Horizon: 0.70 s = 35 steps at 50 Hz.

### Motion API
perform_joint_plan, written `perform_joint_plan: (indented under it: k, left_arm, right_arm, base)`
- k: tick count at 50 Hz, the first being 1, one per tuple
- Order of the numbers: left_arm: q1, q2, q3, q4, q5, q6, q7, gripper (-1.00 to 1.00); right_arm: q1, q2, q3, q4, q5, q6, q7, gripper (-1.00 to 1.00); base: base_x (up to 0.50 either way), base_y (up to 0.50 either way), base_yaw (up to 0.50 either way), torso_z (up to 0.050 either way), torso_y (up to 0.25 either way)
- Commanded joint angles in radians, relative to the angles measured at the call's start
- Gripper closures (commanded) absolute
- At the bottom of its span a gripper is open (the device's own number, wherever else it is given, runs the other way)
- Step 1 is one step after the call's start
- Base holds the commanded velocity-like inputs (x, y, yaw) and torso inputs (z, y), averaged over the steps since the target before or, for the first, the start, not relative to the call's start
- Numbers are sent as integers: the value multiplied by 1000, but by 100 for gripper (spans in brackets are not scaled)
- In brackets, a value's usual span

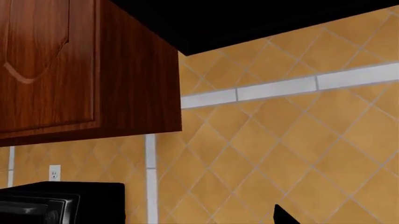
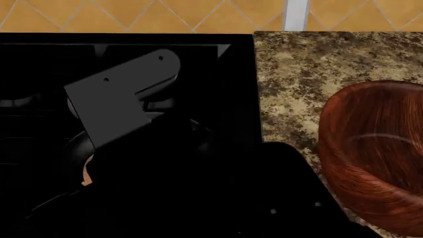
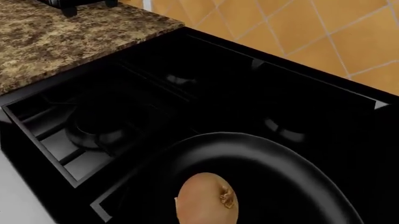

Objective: Pick the onion from the pan and place it in the bowl.

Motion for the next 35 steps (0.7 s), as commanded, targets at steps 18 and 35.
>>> perform_joint_plan:
  k: [18,35]
  left_arm:
    - [42,-23,0,7,27,32,20,-100]
    - [51,-23,18,3,52,41,31,-100]
  right_arm:
    - [15,-20,-56,108,-163,-22,-167,-100]
    - [8,-36,-97,167,-228,-50,-248,-100]
  base:
    - [0,0,0,0,0]
    - [0,0,0,0,0]
